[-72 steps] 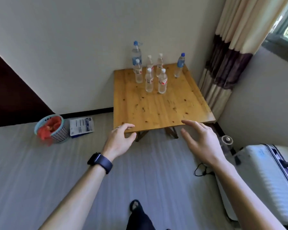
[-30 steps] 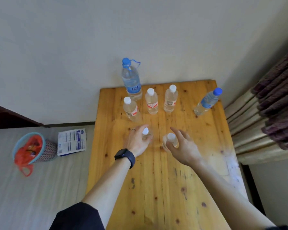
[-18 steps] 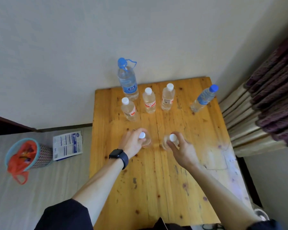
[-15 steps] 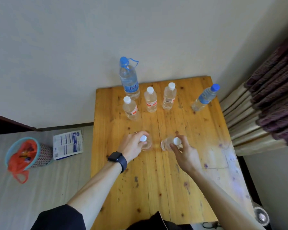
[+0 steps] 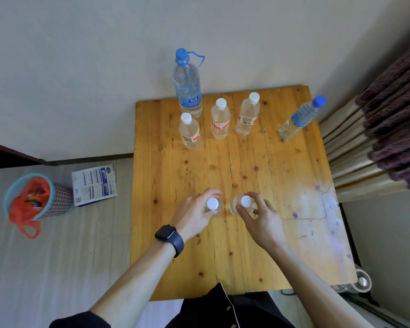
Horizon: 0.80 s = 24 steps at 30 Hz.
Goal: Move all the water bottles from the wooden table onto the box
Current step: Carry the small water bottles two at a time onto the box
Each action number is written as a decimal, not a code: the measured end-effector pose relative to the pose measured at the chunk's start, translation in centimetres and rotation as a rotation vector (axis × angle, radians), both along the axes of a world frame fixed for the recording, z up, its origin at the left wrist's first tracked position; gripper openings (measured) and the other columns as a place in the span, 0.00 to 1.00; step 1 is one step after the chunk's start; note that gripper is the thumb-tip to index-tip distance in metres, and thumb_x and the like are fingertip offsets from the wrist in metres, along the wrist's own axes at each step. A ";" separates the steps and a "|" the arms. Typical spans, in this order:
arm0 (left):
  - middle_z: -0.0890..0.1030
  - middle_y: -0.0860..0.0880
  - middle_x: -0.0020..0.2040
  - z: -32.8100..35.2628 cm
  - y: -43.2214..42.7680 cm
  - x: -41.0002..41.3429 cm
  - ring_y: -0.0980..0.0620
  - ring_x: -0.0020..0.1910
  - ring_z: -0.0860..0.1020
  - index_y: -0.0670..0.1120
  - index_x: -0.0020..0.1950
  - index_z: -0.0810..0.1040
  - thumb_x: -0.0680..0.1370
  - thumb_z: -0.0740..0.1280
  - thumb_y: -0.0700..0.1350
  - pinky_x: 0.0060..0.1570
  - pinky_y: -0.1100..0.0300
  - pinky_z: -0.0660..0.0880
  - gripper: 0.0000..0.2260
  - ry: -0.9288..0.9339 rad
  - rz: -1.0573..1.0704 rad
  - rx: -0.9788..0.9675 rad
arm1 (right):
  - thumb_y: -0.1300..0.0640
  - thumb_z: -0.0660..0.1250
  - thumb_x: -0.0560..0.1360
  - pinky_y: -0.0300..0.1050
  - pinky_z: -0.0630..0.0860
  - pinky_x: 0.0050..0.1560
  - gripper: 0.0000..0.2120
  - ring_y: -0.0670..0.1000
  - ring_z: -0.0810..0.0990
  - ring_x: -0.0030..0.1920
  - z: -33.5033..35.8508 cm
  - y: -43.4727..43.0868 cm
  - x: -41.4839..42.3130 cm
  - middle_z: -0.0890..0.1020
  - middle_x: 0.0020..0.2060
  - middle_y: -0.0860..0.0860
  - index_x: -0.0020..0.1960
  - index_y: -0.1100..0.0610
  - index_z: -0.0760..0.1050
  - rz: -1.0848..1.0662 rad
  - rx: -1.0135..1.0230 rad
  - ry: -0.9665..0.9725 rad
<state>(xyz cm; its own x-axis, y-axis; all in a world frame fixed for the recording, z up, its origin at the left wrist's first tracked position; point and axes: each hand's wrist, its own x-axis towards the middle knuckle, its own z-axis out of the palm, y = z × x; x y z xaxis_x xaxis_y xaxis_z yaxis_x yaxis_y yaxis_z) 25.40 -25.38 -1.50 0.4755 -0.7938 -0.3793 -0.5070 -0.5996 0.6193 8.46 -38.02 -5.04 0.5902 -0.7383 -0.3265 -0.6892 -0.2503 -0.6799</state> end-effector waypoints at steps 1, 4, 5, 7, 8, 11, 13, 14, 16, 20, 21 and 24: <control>0.79 0.66 0.60 0.0 0.1 -0.3 0.64 0.26 0.73 0.60 0.68 0.71 0.79 0.70 0.48 0.27 0.71 0.63 0.19 0.005 0.009 -0.005 | 0.39 0.68 0.76 0.45 0.75 0.40 0.16 0.53 0.83 0.45 0.0 0.0 0.0 0.79 0.55 0.50 0.62 0.41 0.71 0.008 -0.019 0.003; 0.80 0.62 0.61 -0.8 0.4 -1.1 0.63 0.47 0.78 0.62 0.69 0.70 0.78 0.69 0.48 0.39 0.68 0.72 0.21 -0.026 0.046 -0.027 | 0.39 0.68 0.76 0.47 0.77 0.40 0.18 0.53 0.82 0.43 0.0 0.0 -0.1 0.77 0.55 0.51 0.63 0.43 0.71 0.023 -0.032 0.001; 0.79 0.61 0.62 -1.2 0.6 -1.4 0.59 0.54 0.77 0.61 0.69 0.69 0.78 0.69 0.49 0.45 0.66 0.73 0.21 -0.024 0.077 -0.037 | 0.39 0.68 0.76 0.48 0.78 0.42 0.19 0.54 0.82 0.44 0.0 -0.1 -0.1 0.77 0.57 0.51 0.63 0.43 0.71 0.018 -0.014 0.002; 0.77 0.58 0.66 -2.1 0.7 -2.1 0.56 0.63 0.73 0.59 0.71 0.68 0.78 0.69 0.50 0.53 0.65 0.71 0.23 0.007 0.157 -0.056 | 0.40 0.68 0.76 0.49 0.78 0.46 0.22 0.54 0.82 0.48 -0.1 -0.4 -0.2 0.75 0.62 0.52 0.67 0.45 0.69 0.013 0.026 0.020; 0.75 0.58 0.68 -2.4 0.7 -2.4 0.56 0.66 0.71 0.58 0.73 0.67 0.77 0.70 0.52 0.56 0.65 0.70 0.25 0.028 0.206 -0.060 | 0.40 0.69 0.76 0.48 0.77 0.48 0.25 0.54 0.81 0.51 -0.2 -0.5 -0.3 0.73 0.65 0.52 0.69 0.46 0.67 0.019 0.047 0.038; 0.71 0.58 0.70 -3.6 0.5 -3.3 0.57 0.68 0.68 0.57 0.75 0.64 0.75 0.73 0.56 0.59 0.61 0.71 0.31 0.115 0.352 -0.066 | 0.39 0.71 0.74 0.45 0.73 0.53 0.34 0.56 0.77 0.64 -0.7 -0.8 -0.2 0.68 0.71 0.51 0.75 0.47 0.62 0.054 0.119 0.058; 0.71 0.58 0.70 -4.5 -0.1 -3.7 0.56 0.68 0.68 0.60 0.74 0.65 0.73 0.73 0.59 0.58 0.62 0.70 0.32 0.215 0.441 -0.081 | 0.39 0.72 0.73 0.47 0.74 0.55 0.37 0.55 0.74 0.67 -1.3 -1.1 0.1 0.66 0.73 0.49 0.76 0.46 0.60 0.093 0.137 0.056; 0.72 0.57 0.69 -4.8 -0.5 -3.9 0.56 0.67 0.69 0.61 0.73 0.66 0.73 0.74 0.60 0.57 0.63 0.70 0.31 0.261 0.488 -0.095 | 0.39 0.72 0.72 0.48 0.75 0.57 0.38 0.55 0.73 0.68 -1.6 -1.3 0.3 0.66 0.74 0.49 0.76 0.45 0.60 0.111 0.147 0.051; 0.74 0.57 0.66 -5.1 -1.5 -4.1 0.58 0.64 0.70 0.61 0.70 0.70 0.73 0.73 0.61 0.54 0.67 0.69 0.28 0.317 0.573 -0.119 | 0.41 0.75 0.71 0.48 0.76 0.57 0.37 0.54 0.74 0.67 -2.3 -1.6 0.7 0.69 0.72 0.48 0.74 0.44 0.62 0.131 0.167 0.030; 0.78 0.58 0.61 -6.1 -2.3 -4.2 0.57 0.62 0.74 0.61 0.65 0.74 0.72 0.73 0.61 0.59 0.57 0.75 0.23 0.301 0.594 -0.101 | 0.42 0.77 0.67 0.46 0.78 0.47 0.32 0.51 0.79 0.54 -3.4 -2.0 1.3 0.77 0.60 0.44 0.65 0.41 0.64 0.121 0.197 0.016; 0.79 0.59 0.60 -6.3 -2.2 -4.2 0.57 0.60 0.75 0.61 0.64 0.74 0.72 0.73 0.61 0.57 0.56 0.76 0.22 0.277 0.587 -0.081 | 0.42 0.77 0.67 0.45 0.77 0.45 0.31 0.50 0.80 0.52 -3.5 -2.0 1.3 0.78 0.58 0.43 0.64 0.41 0.64 0.121 0.205 0.017; 0.80 0.61 0.53 -6.8 -1.7 -4.1 0.58 0.54 0.78 0.62 0.58 0.75 0.70 0.72 0.63 0.49 0.58 0.78 0.19 0.194 0.572 -0.034 | 0.45 0.77 0.67 0.39 0.73 0.40 0.31 0.49 0.79 0.49 -3.8 -2.1 1.4 0.77 0.56 0.42 0.63 0.41 0.64 0.123 0.208 0.014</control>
<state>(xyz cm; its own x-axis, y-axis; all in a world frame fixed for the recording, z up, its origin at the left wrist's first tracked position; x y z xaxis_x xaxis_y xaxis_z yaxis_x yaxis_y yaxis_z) 21.34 -27.11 -8.28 0.7554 -0.4454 -0.4806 0.0143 -0.7220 0.6917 9.86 -40.11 -8.88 0.6659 -0.5772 -0.4727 -0.6720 -0.1889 -0.7161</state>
